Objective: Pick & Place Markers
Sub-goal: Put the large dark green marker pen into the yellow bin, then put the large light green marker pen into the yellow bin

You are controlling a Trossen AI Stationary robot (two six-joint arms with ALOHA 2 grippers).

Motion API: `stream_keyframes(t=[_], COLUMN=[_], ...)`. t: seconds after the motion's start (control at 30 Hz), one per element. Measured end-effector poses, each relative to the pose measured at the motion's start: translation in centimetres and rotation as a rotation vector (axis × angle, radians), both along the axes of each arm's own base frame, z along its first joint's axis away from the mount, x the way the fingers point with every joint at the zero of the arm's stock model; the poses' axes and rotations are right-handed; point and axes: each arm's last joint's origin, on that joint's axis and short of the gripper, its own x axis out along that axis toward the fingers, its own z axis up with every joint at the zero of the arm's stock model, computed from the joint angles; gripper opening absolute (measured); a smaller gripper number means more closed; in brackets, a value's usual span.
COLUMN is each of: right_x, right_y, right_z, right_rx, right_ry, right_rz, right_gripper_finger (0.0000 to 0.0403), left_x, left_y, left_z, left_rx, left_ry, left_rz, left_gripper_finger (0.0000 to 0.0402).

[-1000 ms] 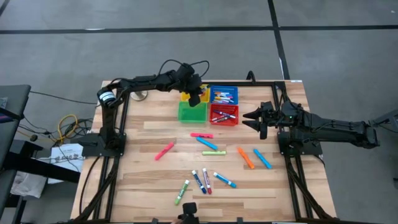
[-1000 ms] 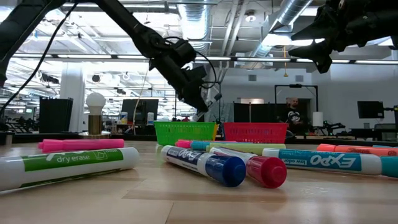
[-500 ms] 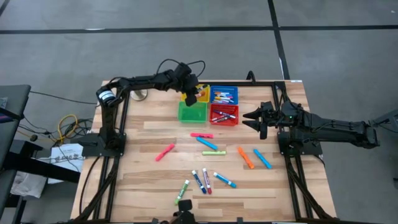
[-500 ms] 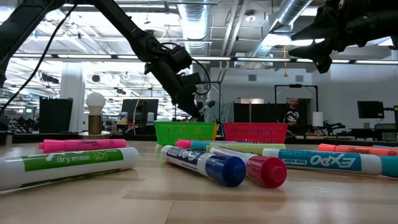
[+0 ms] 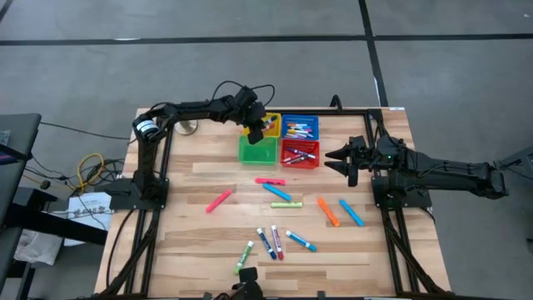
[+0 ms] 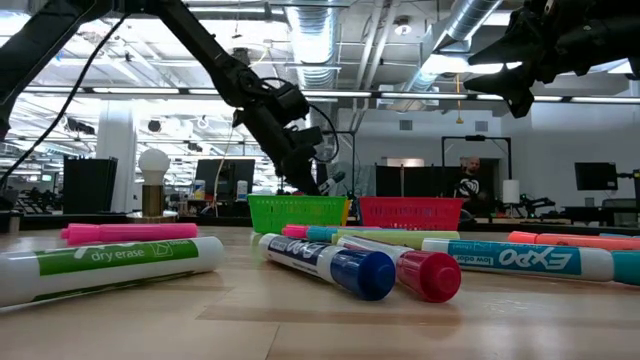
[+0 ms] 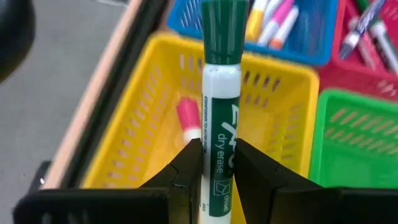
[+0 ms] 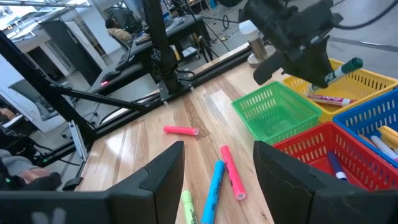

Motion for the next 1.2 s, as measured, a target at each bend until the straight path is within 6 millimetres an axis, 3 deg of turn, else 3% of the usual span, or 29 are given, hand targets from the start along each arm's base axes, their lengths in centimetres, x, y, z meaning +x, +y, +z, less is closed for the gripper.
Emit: stream_keyframes(t=[0.23, 0.83, 1.2], right_x=[0.0, 0.0, 0.0], right_y=[0.0, 0.0, 0.0], right_z=[0.0, 0.0, 0.0], right_rx=[0.000, 0.000, 0.000], right_ry=[0.000, 0.000, 0.000], right_rz=[0.000, 0.000, 0.000], right_gripper_finger=[0.0181, 0.0183, 0.0180], left_x=[0.2, 0.1, 0.1], left_y=[0.1, 0.3, 0.4], left_z=[-1.8, -1.8, -1.8], left_rx=[-0.025, -0.022, -0.019], left_ry=[0.037, 0.037, 0.033], left_rz=[0.000, 0.004, 0.004], left_gripper_finger=[0.0076, 0.0077, 0.0134])
